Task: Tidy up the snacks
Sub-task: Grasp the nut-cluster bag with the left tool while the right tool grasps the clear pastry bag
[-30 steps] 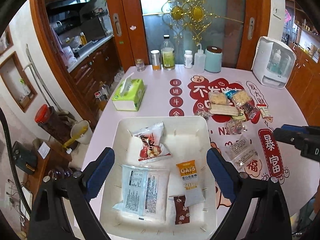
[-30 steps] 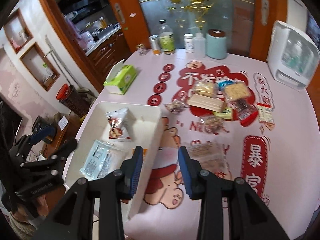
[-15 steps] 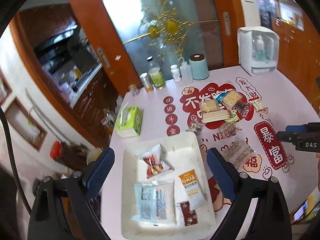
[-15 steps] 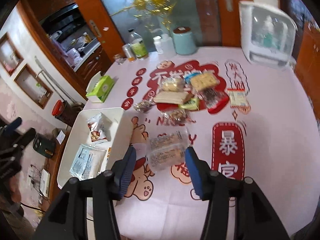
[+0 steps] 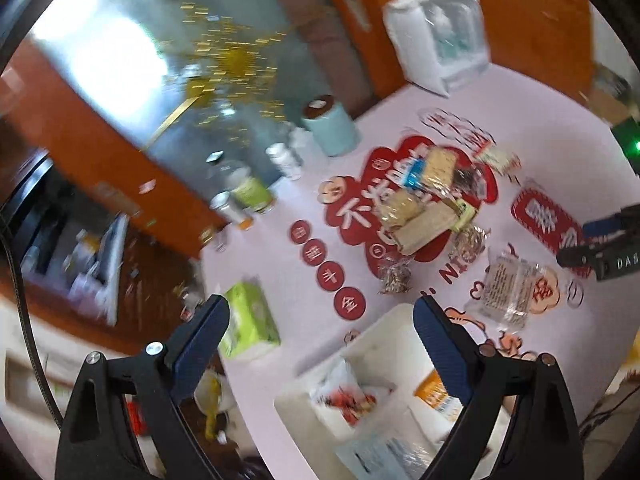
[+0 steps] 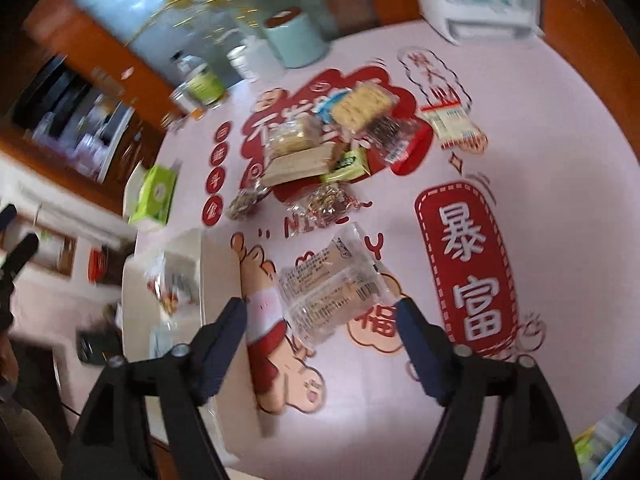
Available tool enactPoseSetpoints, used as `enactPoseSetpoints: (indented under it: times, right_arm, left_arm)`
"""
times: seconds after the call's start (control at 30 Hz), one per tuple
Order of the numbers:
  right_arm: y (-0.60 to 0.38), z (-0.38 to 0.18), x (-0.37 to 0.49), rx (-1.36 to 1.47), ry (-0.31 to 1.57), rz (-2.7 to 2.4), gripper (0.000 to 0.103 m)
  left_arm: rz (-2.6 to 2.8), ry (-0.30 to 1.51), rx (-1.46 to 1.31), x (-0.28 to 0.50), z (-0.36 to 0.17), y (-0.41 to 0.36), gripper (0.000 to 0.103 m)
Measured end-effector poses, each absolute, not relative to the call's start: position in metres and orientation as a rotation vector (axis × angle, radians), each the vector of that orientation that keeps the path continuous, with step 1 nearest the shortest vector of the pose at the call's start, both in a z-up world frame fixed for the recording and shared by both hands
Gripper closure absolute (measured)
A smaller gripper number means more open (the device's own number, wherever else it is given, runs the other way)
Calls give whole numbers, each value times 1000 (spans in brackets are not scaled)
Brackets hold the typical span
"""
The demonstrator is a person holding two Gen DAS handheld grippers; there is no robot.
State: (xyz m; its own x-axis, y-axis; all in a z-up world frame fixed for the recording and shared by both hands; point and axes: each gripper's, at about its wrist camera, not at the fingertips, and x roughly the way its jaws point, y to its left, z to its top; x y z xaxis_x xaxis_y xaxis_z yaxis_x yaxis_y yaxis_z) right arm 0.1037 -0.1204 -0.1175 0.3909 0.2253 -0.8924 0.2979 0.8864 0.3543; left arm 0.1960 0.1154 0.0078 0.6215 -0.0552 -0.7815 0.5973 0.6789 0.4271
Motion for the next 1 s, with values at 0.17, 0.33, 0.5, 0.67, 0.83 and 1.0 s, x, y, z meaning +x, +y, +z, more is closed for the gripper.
enactPoseSetpoints:
  times: [0.17, 0.33, 0.5, 0.67, 0.83, 1.0]
  right_arm:
    - [-108, -150, 124, 590, 1223, -209, 19]
    - [-99, -194, 135, 734, 1263, -348, 19]
    - [-89, -230, 146, 777, 1320, -434, 18]
    - [-79, -250, 154, 773, 1362, -473, 13]
    - [-79, -261, 150, 800, 1391, -490, 12]
    - [-72, -263, 144, 775, 1383, -467, 21]
  left_arm:
    - [-600, 940, 766, 263, -53, 95, 10]
    - [-695, 1079, 766, 308, -125, 75, 10]
    - [-762, 1215, 702, 329, -185, 59, 10]
    - [-747, 1333, 665, 347, -228, 53, 11]
    - [-721, 1422, 658, 355, -261, 52, 24]
    - [-737, 1442, 632, 352, -271, 53, 52]
